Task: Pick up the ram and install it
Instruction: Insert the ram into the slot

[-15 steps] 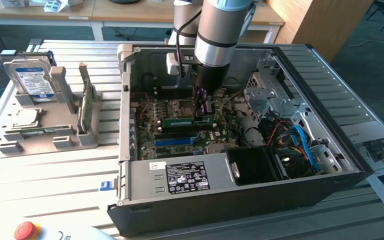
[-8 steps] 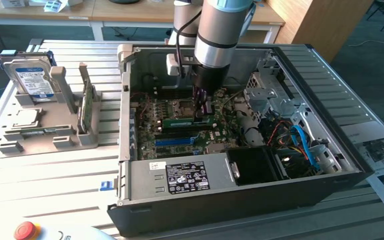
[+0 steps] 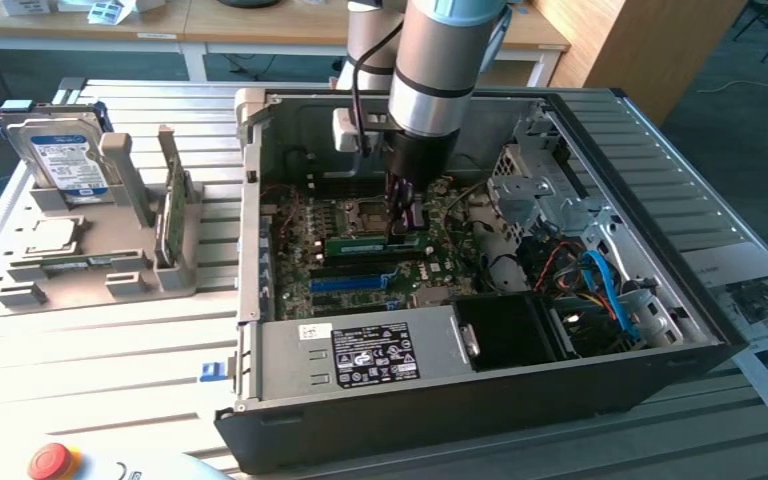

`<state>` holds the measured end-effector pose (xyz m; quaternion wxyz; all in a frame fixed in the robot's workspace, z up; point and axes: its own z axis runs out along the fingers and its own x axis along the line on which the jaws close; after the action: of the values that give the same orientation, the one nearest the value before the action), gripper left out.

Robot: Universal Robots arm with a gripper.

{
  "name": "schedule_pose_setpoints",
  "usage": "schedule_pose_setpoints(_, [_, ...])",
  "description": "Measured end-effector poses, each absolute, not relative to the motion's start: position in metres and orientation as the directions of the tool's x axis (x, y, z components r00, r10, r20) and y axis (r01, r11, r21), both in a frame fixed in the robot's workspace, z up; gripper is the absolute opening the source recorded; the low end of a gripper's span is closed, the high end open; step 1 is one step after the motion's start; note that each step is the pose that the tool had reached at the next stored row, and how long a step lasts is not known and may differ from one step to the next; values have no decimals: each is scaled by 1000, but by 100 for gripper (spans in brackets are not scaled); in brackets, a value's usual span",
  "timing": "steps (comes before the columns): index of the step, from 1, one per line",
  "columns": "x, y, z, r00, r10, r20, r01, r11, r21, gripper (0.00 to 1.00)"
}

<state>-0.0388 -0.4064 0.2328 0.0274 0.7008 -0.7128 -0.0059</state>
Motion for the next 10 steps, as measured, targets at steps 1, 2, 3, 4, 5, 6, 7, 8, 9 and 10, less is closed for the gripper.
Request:
schedule_pose_setpoints(1, [-39,-406,233,-16,-999,31,-999,18,47,12])
schedule_pose_setpoints(2, [-39,-406,233,-16,-999,31,-999,18,47,12])
schedule_pose_setpoints(3, [-39,-406,232,-16,-999,31,-999,18,47,12])
schedule_pose_setpoints(4, [-39,-406,231,-16,-999,31,-999,18,47,12])
schedule_pose_setpoints(5, [-39,-406,231,-16,-999,31,-999,18,47,12])
schedule_pose_setpoints(6, [-39,-406,231,-16,-999,31,-999,18,47,12])
schedule_pose_setpoints(7, [-39,-406,230,-16,-999,31,-999,18,47,12])
schedule_pose_setpoints(8, [-39,-406,230,-16,-999,31,-999,18,47,12])
schedule_pose_setpoints(9, [-39,-406,230,-16,-999,31,-999,18,47,12])
schedule_pose_setpoints(10, [-39,-406,230,-16,-999,31,-999,18,47,12])
